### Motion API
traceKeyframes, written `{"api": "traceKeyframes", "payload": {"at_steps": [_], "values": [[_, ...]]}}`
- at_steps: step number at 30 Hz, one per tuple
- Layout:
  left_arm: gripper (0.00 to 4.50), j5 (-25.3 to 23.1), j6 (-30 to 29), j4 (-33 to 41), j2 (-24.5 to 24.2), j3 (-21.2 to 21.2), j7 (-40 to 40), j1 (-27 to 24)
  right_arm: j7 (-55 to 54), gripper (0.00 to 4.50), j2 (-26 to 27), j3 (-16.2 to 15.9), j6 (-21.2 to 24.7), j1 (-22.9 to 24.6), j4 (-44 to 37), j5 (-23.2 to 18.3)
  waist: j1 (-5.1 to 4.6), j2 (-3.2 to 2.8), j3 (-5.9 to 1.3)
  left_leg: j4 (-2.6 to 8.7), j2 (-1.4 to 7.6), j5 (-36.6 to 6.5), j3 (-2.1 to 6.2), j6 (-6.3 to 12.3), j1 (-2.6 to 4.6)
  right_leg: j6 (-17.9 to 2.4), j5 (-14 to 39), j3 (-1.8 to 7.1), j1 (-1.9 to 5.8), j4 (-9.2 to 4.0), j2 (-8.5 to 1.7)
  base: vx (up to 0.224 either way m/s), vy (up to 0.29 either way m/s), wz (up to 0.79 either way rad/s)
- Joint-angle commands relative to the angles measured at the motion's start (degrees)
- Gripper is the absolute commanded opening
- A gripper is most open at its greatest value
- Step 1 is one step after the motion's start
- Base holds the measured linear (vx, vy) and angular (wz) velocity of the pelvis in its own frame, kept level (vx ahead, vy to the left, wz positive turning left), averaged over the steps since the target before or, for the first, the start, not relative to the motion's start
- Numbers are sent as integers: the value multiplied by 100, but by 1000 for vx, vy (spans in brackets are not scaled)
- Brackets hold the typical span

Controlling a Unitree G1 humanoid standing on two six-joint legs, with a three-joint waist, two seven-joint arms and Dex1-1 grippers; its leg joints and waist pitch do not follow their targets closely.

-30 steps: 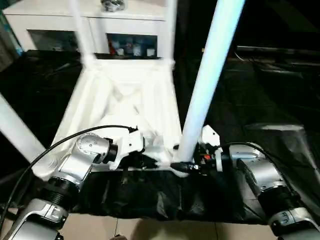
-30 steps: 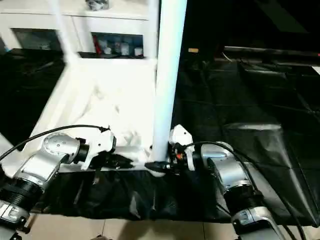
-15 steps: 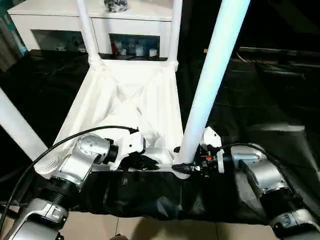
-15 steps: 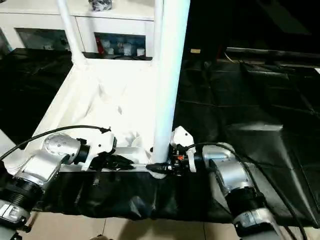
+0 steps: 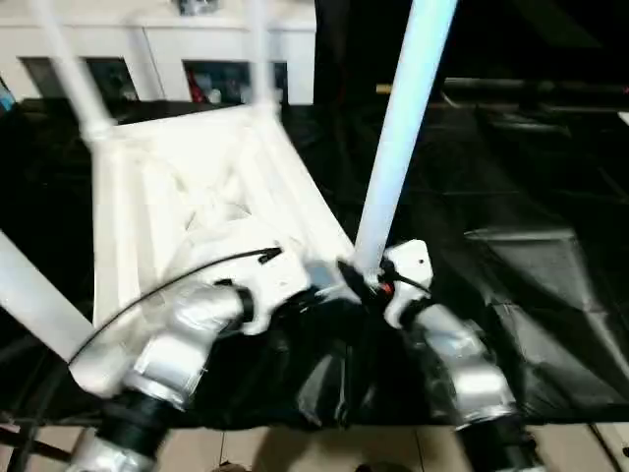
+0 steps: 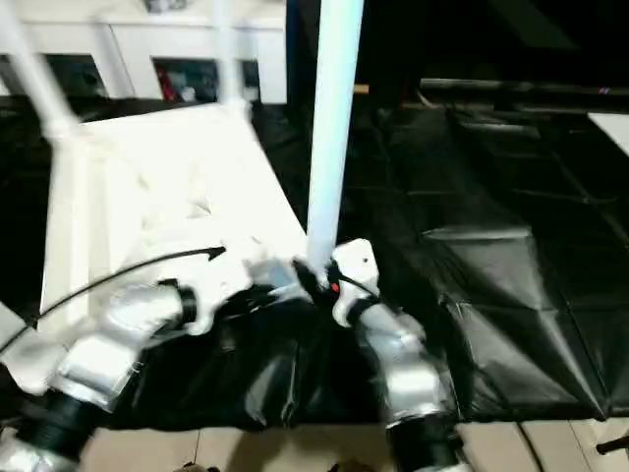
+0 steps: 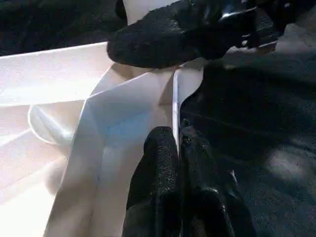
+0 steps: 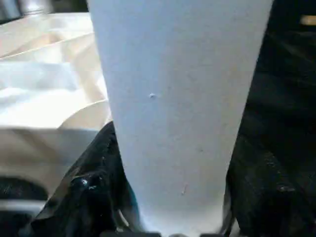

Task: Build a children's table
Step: Rotate leg to tighten

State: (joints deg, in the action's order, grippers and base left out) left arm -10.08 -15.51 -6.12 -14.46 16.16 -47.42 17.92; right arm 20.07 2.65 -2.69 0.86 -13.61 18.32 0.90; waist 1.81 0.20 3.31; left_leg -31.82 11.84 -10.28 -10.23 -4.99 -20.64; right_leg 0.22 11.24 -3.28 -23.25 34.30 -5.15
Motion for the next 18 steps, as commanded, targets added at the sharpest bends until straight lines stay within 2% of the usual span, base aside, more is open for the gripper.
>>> {"api": "traceKeyframes", "payload": {"at_steps": [1, 2, 3, 5, 6, 7, 10, 13, 16, 17, 18], "values": [[0, -31, -103, 16, 333, 554, 81, -72, 202, 312, 287, -606, 127, 28, -155, 154, -17, 0, -221, 377, 100, -1255, 9, 149, -23, -949, 875, 233, 227, -418, -161, 0, 0, 0], [0, -47, -152, 61, 345, 575, 116, -94, 167, 326, 299, -618, 116, 55, -203, 184, -14, -11, -234, 368, 99, -1161, 8, 177, -17, -989, 708, 230, 234, -399, -161, 0, 0, 0], [0, -26, -154, 72, 325, 599, 62, -81, 223, 326, 277, -530, 156, 49, -263, 70, -21, -36, -237, 341, 94, -872, -4, 276, -26, -1099, 224, 228, 249, -373, -153, 0, 0, 0], [0, -6, -122, 78, 294, 616, -27, -58, 281, 353, 211, -418, 180, 12, -303, -50, -25, -42, -232, 331, 88, -790, -11, 348, -27, -1188, 23, 224, 262, -360, -155, 0, 0, 0], [0, 54, -37, 67, 232, 601, -160, -39, 407, 365, -15, -395, 134, -50, -312, -6, -25, -67, -235, 331, 88, -821, -11, 347, -23, -1206, 49, 223, 269, -360, -161, 0, 0, 0], [0, 86, -45, 103, 191, 604, -215, -44, 440, 370, -124, -412, 93, -72, -313, 7, -24, -50, -228, 327, 91, -920, -17, 359, -12, -1220, 149, 222, 273, -374, -164, 0, 0, 0], [0, 266, 169, 75, -7, 562, -549, -74, 924, 370, -510, -359, 91, -138, -321, -169, -23, -107, -249, 322, 99, -1062, -12, 340, 5, -1248, 360, 229, 286, -387, -179, 0, 0, 0], [0, 377, 253, 64, -176, 524, -790, -114, 1433, 370, -814, -371, 197, -142, -393, -305, -21, -78, -266, 291, 101, -947, -33, 431, 2, -1353, 89, 238, 296, -355, -169, 0, 0, 0], [0, 511, 357, -3, -365, 462, -1095, -94, 2092, 370, -1135, -391, 361, -150, -481, -523, -21, -81, -271, 277, 94, -868, -25, 527, -12, -1390, 102, 225, 315, -345, -176, 0, 0, 0], [0, 571, 430, -57, -466, 416, -1248, -63, 2431, 370, -1295, -411, 426, -167, -507, -633, -8, -51, -274, 273, 93, -847, -18, 577, -14, -1395, 134, 221, 326, -336, -178, 0, 0, 0], [0, 666, 512, -164, -584, 327, -1437, 9, 2901, 370, -1523, -482, 462, -219, -487, -754, -10, -62, -275, 269, 104, -830, -24, 593, -14, -1409, 119, 230, 313, -330, -185, 0, 0, 0]]}}
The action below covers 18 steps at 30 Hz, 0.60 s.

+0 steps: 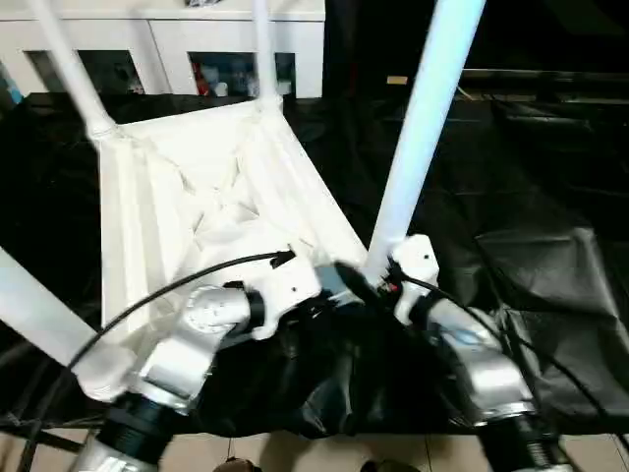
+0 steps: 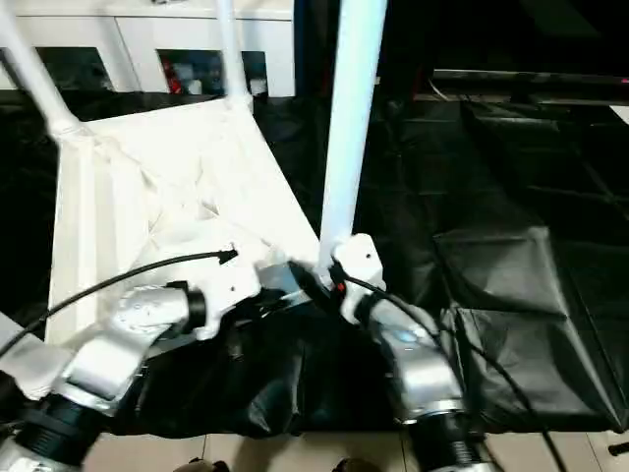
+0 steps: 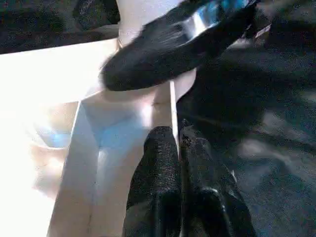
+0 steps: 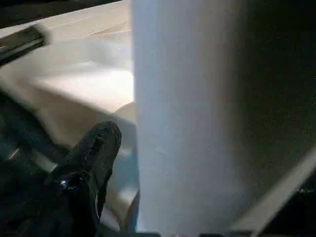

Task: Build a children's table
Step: Rotate leg to tighten

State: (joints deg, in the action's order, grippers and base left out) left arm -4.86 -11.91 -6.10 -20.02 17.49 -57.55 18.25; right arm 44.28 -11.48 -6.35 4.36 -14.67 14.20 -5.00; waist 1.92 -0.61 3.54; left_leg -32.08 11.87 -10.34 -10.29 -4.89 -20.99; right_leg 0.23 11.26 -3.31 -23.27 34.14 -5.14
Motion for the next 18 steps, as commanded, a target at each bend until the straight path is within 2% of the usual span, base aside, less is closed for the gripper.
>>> {"api": "traceKeyframes", "payload": {"at_steps": [1, 7, 8, 9, 12, 15, 18], "values": [[0, 167, 160, -197, -59, 164, -466, -1, 618, 370, -175, -142, 131, -128, -66, -197, -12, 42, -295, 288, 98, -857, -19, 623, 29, -1440, 179, 223, 313, -316, -180, 0, 0, 0], [0, 351, 394, -608, -506, 75, -1053, 282, 2159, 370, -802, -617, 255, -354, 131, -430, 2, 49, -284, 286, 105, -1021, -18, 608, 39, -1456, 573, 224, 292, -329, -202, 0, 0, 0], [0, 351, 394, -608, -506, 75, -1053, 282, 2159, 370, -802, -617, 255, -354, 131, -430, 1, 47, -286, 286, 103, -1027, -14, 601, 34, -1463, 601, 222, 297, -325, -202, 0, 0, 0], [0, 354, 437, -705, -602, 95, -1162, 357, 2340, 342, -821, -633, 273, -451, 236, -470, 9, 64, -282, 283, 112, -1064, -25, 583, 45, -1464, 660, 228, 276, -336, -211, 0, 0, 0], [0, 330, 540, -873, -721, 117, -1283, 484, 2577, 323, -855, -684, 261, -595, 404, -496, 22, 47, -291, 285, 119, -993, -16, 534, 49, -1507, 589, 222, 277, -310, -208, 0, 0, 0], [0, 359, 566, -934, -739, 101, -1331, 539, 2734, 298, -905, -752, 262, -644, 464, -516, 36, 56, -299, 281, 125, -960, -17, 516, 49, -1550, 503, 222, 292, -296, -219, 0, 0, 0], [0, 404, 607, -1039, -763, 113, -1409, 622, 2930, 273, -945, -832, 235, -738, 597, -543, 63, 53, -309, 270, 121, -874, -21, 552, 44, -1581, 386, 219, 298, -278, -220, 0, 0, 0]]}}
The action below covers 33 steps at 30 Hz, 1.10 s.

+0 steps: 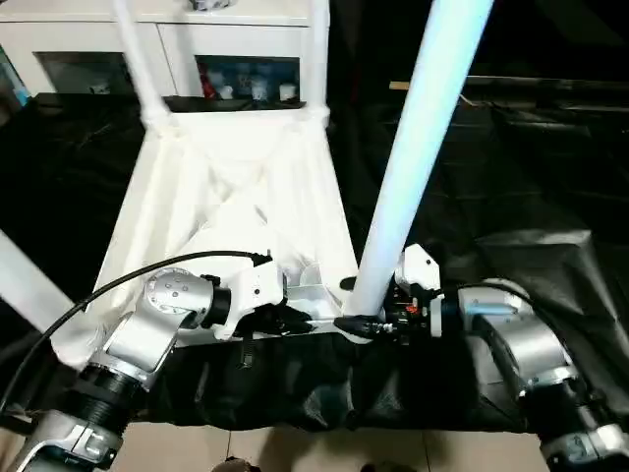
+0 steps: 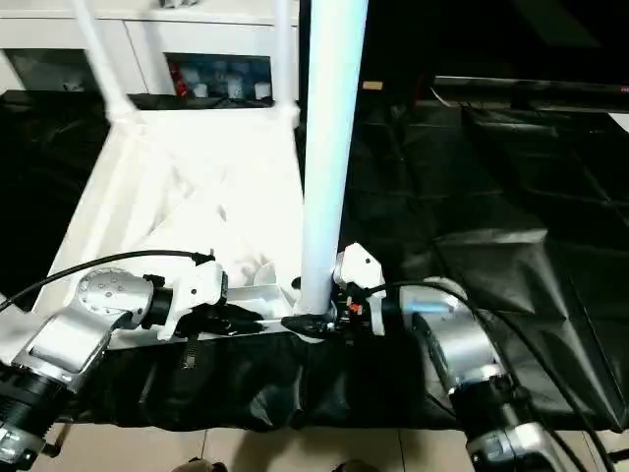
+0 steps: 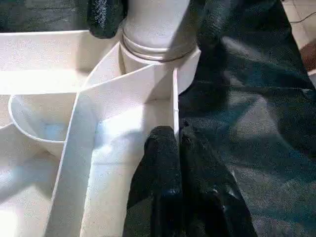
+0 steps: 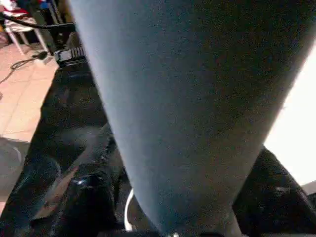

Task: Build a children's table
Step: Rotate leg to tighten

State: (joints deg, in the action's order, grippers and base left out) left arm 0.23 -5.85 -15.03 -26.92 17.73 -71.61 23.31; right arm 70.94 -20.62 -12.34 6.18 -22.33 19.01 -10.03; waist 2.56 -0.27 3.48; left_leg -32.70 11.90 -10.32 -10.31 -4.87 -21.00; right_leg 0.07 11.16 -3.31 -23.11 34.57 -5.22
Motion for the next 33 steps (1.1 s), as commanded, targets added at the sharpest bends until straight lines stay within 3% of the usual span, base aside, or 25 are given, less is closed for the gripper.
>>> {"api": "traceKeyframes", "payload": {"at_steps": [1, 7, 17, 19, 20, 21, 23, 24, 25, 26, 27, 29, 30, 31, 33], "values": [[0, -88, 15, -168, -80, 99, -27, 127, 309, 264, -38, -250, 47, 6, 152, -49, -1, 24, -306, 326, 117, -862, -21, 557, 43, -1575, 372, 218, 283, -316, -210, 0, 0, 0], [0, -19, 34, -201, -79, 117, -93, 115, 476, 212, -47, -258, 41, 15, 194, -67, 54, 24, -320, 316, 117, -800, -27, 570, 44, -1602, 292, 214, 289, -304, -209, 0, 0, 0], [0, -32, 53, -179, -53, 63, 109, 10, -66, 197, 109, -157, -24, 155, 207, -36, 62, 31, -316, 337, 120, -995, -16, 434, 38, -1484, 656, 219, 281, -333, -220, 0, 0, 0], [0, -200, -45, -252, 197, -2, 724, 25, -992, 197, 386, 48, -54, 266, 294, 142, 32, 66, -286, 361, 129, -1164, -24, 328, 46, -1398, 987, 238, 250, -381, -224, 0, 0, 0], [0, -200, -45, -252, 197, -2, 724, 25, -992, 196, 386, 48, -54, 266, 294, 142, 49, 49, -278, 367, 119, -1257, -10, 271, 53, -1341, 1186, 231, 245, -397, -228, -54, -12, -1], [0, -244, -112, -280, 367, -36, 1029, 20, -1508, 196, 539, 142, -49, 331, 350, 273, 20, 63, -253, 399, 117, -1556, -6, 137, 59, -1119, 1883, 238, 222, -463, -238, 0, 0, 0], [0, -276, -209, -246, 578, -9, 1301, -21, -2071, 195, 759, 252, -113, 423, 385, 384, 15, 55, -237, 410, 115, -1715, 10, 60, 75, -987, 2209, 242, 197, -502, -244, 0, 0, 0], [0, -282, -302, -190, 758, 36, 1486, -72, -2532, 195, 956, 342, -183, 504, 407, 465, -21, 76, -219, 436, 93, -1880, 38, -36, 61, -801, 2547, 229, 195, -534, -234, 0, 0, 0], [0, -307, -338, -183, 852, 63, 1587, -76, -2772, 195, 1074, 379, -188, 505, 430, 501, -33, 85, -223, 436, 86, -1936, 43, -40, 65, -732, 2668, 226, 192, -550, -236, 0, 0, 0], [0, -361, -401, -180, 1026, 113, 1779, -77, -3213, 195, 1294, 443, -184, 496, 475, 565, -48, 35, -205, 448, 84, -1984, 57, -61, 69, -694, 2739, 232, 175, -558, -243, 0, 0, 0], [0, -418, -458, -186, 1199, 159, 1975, -70, -3654, 195, 1514, 503, -167, 476, 526, 631, -115, 74, -200, 459, 69, -2130, 77, -78, 54, -560, 2995, 218, 168, -595, -225, 0, 0, 0], [0, -482, -508, -207, 1372, 201, 2187, -47, -4115, 195, 1705, 495, -140, 406, 622, 777, -118, 75, -198, 449, 58, -2228, 85, -58, 80, -463, 3223, 214, 139, -632, -230, 0, 0, 0], [0, -500, -522, -213, 1420, 213, 2245, -41, -4242, 195, 1757, 492, -133, 387, 648, 818, -135, 49, -194, 449, 59, -2308, 81, -48, 109, -438, 3246, 231, 95, -655, -222, 0, 0, 0], [0, -673, -595, -257, 1745, 325, 2652, 29, -5016, 195, 2104, 342, -135, 172, 911, 1162, -141, 19, -192, 456, 59, -2317, 98, -87, 96, -443, 3246, 220, 104, -641, -220, 0, 0, 0], [0, -748, -596, -286, 1847, 356, 2805, 52, -5207, 195, 2246, 339, -116, 95, 996, 1179, -203, 28, -195, 465, 40, -2394, 108, -110, 93, -389, 3240, 208, 104, -658, -203, 0, 0, 0]]}}
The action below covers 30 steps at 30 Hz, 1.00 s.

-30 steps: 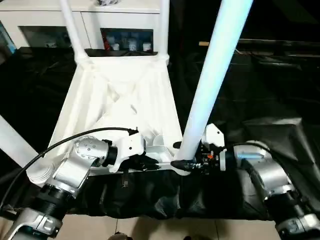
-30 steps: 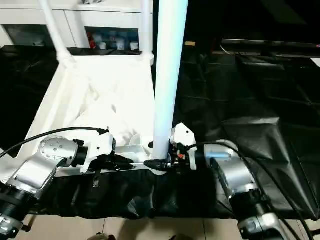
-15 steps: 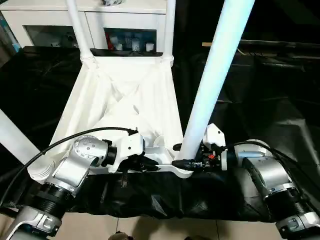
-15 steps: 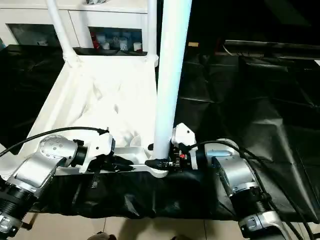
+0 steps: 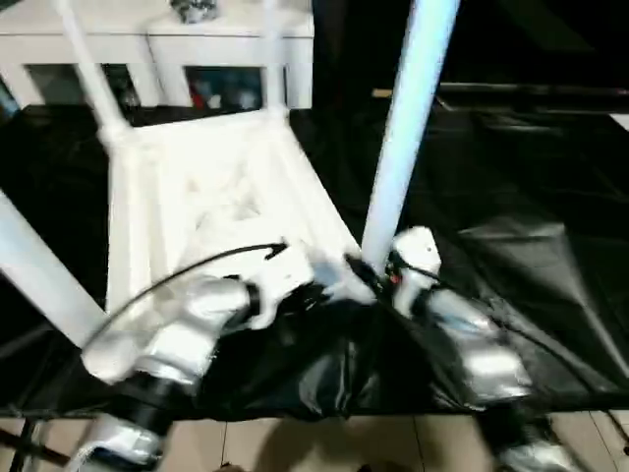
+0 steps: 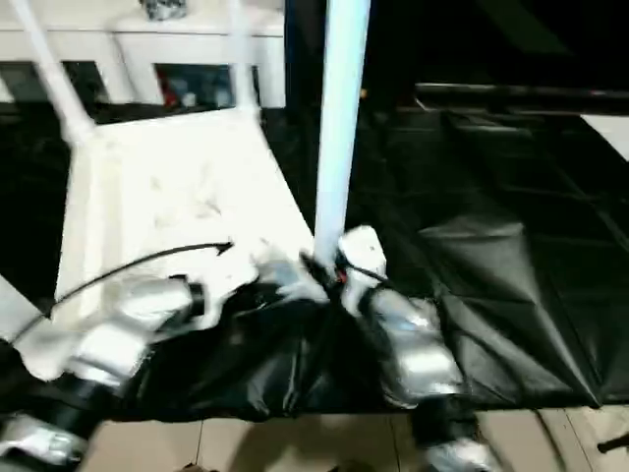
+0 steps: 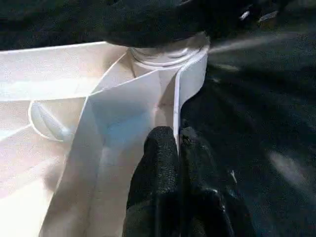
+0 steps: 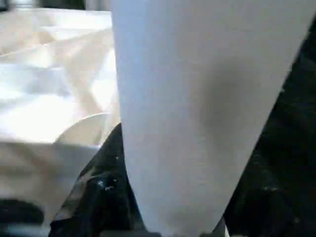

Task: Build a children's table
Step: Rotate leg to tighten

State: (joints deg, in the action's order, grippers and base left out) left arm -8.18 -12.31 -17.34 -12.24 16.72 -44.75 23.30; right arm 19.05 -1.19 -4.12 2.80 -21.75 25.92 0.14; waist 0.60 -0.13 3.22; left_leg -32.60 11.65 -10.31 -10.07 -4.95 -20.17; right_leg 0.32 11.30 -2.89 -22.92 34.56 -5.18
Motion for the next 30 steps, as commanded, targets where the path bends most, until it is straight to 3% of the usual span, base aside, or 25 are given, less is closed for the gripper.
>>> {"api": "traceKeyframes", "payload": {"at_steps": [1, 2, 3, 4, 9, 11, 14, 17, 19, 21, 25, 28, 30], "values": [[0, 92, 50, -54, 379, 456, 119, 54, -19, 195, 302, -483, 222, 36, 306, 163, -7, 14, -170, 456, 65, -2394, 84, -102, 11, -414, 3226, 165, 84, -657, -207, 0, 0, 0], [0, 30, 97, -75, 414, 515, 142, 67, -25, 195, 417, -439, 229, -18, 349, 59, -17, 15, -190, 454, 60, -2377, 83, -39, 4, -415, 3089, 166, 104, -657, -205, 0, 0, 0], [0, -14, 117, -90, 427, 546, 163, 71, -8, 263, 497, -396, 230, -49, 370, -21, -19, -5, -203, 456, 63, -2327, 69, 30, 9, -460, 2907, 181, 94, -656, -201, 0, 0, 0], [0, -36, 154, -85, 406, 566, 137, 64, 68, 263, 529, -335, 218, -55, 347, -119, -29, -5, -205, 469, 68, -2224, 66, 72, -26, -530, 2679, 186, 120, -640, -196, 0, 0, 0], [0, 12, 297, 67, 40, 504, -216, -69, 635, 307, 243, -213, 199, 37, 83, -304, -17, -23, -222, 471, 94, -2083, 42, 120, -43, -790, 2045, 205, 146, -579, -187, 0, 0, 0], [0, 13, 328, 102, -50, 478, -301, -104, 724, 307, 130, -245, 151, 46, 64, -262, -8, -21, -227, 467, 99, -2059, 38, 153, -46, -818, 2010, 203, 158, -575, -187, 0, 0, 0], [0, 102, 339, 243, -459, 431, -788, -233, 1335, 307, -417, -258, 51, 31, 69, -295, 4, -9, -243, 452, 105, -1692, 18, 221, -76, -943, 1705, 214, 193, -538, -201, 0, 0, 0], [0, 213, 385, 331, -782, 410, -1201, -292, 2020, 307, -856, -221, 54, -19, 73, -438, 19, -24, -285, 398, 111, -1336, -6, 320, -78, -1152, 1068, 220, 214, -470, -191, 0, 0, 0], [0, 255, 379, 346, -872, 402, -1320, -294, 2266, 307, -987, -213, 80, -39, 64, -501, 20, -47, -307, 359, 115, -811, -8, 473, -107, -1412, 106, 202, 259, -364, -163, 0, 0, 0], [0, 338, 414, 339, -1002, 379, -1523, -274, 2717, 307, -1197, -260, 106, -52, 5, -579, 35, -31, -310, 334, 113, -713, -26, 556, -78, -1571, -204, 200, 271, -338, -155, 0, 0, 0], [0, 626, 364, 374, -1328, 362, -2226, -211, 4082, 307, -1737, -629, 204, -17, -263, -775, 80, -34, -294, 328, 123, -890, -38, 674, -53, -1658, -101, 203, 272, -338, -156, 0, 0, 0], [0, 713, 415, 299, -1458, 377, -2407, -127, 4656, 307, -1943, -823, 254, -76, -241, -866, 138, -24, -265, 354, 151, -1165, -45, 543, -20, -1594, 463, 213, 243, -384, -174, 0, 0, 0], [0, 725, 433, 257, -1508, 385, -2474, -86, 4883, 281, -2007, -911, 286, -104, -239, -888, 154, -24, -256, 368, 150, -1260, -45, 453, -9, -1557, 682, 216, 232, -397, -162, 0, 0, 0]]}}
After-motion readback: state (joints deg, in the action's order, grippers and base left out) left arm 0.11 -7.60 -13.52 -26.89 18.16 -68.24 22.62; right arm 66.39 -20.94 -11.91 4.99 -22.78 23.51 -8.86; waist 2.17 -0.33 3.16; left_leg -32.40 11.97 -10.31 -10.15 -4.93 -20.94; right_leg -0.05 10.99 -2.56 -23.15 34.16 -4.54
